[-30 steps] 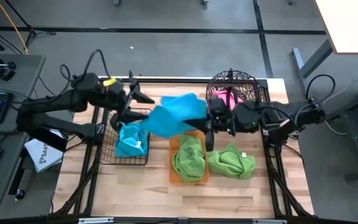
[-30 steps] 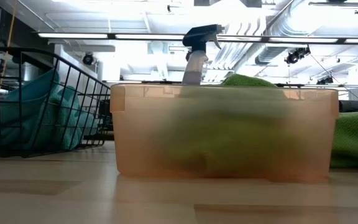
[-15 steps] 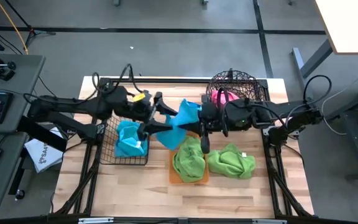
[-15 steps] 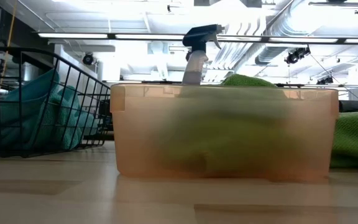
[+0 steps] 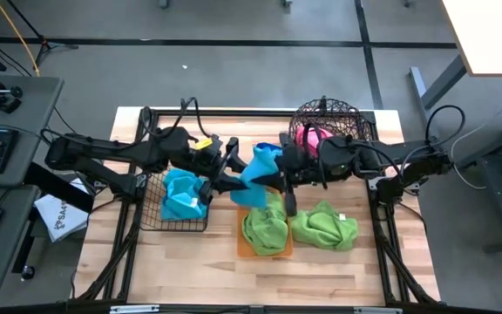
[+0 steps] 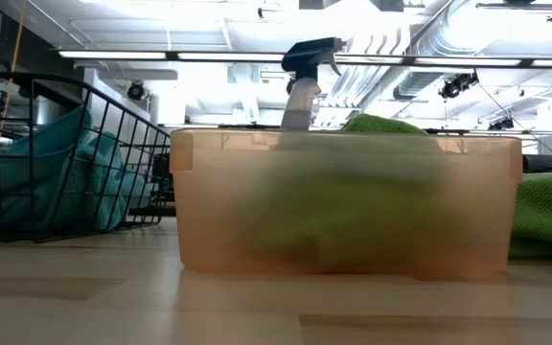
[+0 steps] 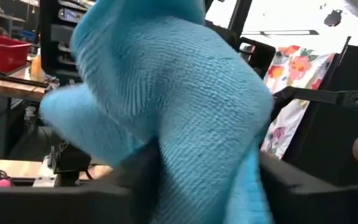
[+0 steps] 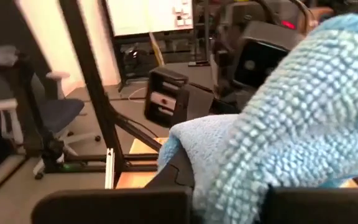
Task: Sort microfiber towel by color & place in baskets
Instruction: Put the blue microfiber cloth into the wire basket
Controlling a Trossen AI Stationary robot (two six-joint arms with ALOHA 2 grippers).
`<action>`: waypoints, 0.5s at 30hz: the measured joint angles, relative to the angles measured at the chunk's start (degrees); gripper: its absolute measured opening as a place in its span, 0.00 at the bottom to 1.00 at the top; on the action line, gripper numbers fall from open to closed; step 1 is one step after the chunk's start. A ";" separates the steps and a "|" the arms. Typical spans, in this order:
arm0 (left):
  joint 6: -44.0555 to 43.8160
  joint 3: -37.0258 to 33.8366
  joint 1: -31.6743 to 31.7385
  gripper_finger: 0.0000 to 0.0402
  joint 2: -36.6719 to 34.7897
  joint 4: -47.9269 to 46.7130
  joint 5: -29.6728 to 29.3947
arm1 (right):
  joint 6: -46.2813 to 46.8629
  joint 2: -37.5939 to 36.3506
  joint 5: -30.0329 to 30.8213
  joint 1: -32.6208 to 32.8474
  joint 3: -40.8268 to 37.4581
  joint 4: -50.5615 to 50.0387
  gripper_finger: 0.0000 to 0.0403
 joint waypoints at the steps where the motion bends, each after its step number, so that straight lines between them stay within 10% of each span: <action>1: 0.38 0.00 0.10 0.35 0.00 -0.23 0.00 | 1.34 0.00 0.77 -0.01 0.00 -0.02 0.03; 4: 3.59 0.00 1.29 0.07 -1.05 -2.36 -0.49 | 4.22 0.00 3.96 0.20 0.00 0.06 0.11; 15: 9.53 -0.02 12.02 0.02 -25.36 -48.40 -17.68 | 4.37 -2.70 15.21 1.10 0.22 -2.78 0.68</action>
